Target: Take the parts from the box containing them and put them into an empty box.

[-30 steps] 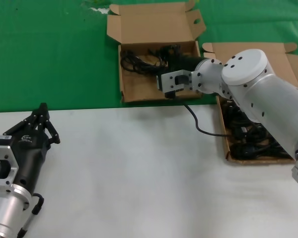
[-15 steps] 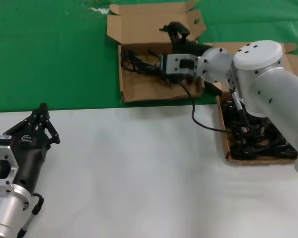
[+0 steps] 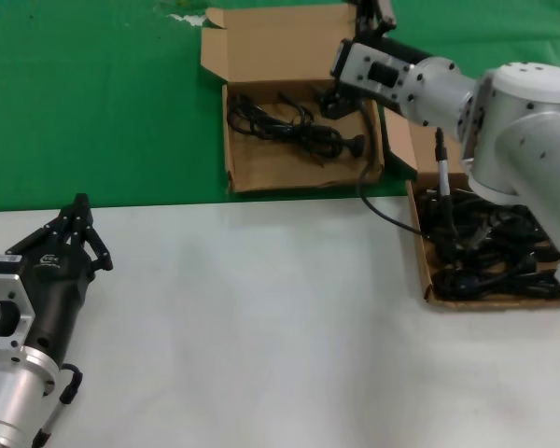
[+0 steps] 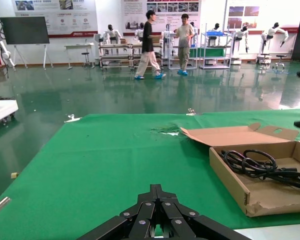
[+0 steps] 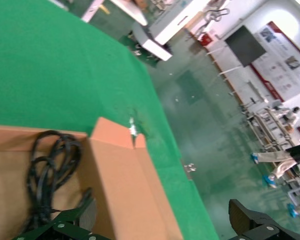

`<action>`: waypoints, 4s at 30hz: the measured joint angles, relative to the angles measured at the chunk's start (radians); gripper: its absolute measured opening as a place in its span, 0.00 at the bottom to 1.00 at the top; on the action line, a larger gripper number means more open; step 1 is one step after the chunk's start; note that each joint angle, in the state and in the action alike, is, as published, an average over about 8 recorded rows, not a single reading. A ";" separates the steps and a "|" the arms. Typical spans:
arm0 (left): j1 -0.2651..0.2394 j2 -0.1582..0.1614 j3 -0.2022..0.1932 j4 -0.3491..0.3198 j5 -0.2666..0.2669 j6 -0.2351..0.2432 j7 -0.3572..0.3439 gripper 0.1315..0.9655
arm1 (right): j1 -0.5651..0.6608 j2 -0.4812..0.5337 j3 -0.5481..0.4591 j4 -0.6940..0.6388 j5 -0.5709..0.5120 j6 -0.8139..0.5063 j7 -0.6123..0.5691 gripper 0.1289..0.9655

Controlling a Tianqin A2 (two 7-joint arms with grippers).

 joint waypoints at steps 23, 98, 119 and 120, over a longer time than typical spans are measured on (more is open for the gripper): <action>0.000 0.000 0.000 0.000 0.000 0.000 0.000 0.01 | -0.014 0.064 0.330 0.021 -0.134 -0.075 -0.065 0.97; 0.000 0.000 0.000 0.000 0.000 0.000 0.000 1.00 | -1.283 0.286 0.757 1.488 -0.584 0.382 1.173 1.00; 0.000 0.000 0.000 0.000 0.000 0.000 0.000 1.00 | -1.290 0.288 0.760 1.497 -0.587 0.385 1.180 1.00; 0.000 0.000 0.000 0.000 0.000 0.000 0.000 1.00 | -1.290 0.288 0.760 1.497 -0.587 0.385 1.180 1.00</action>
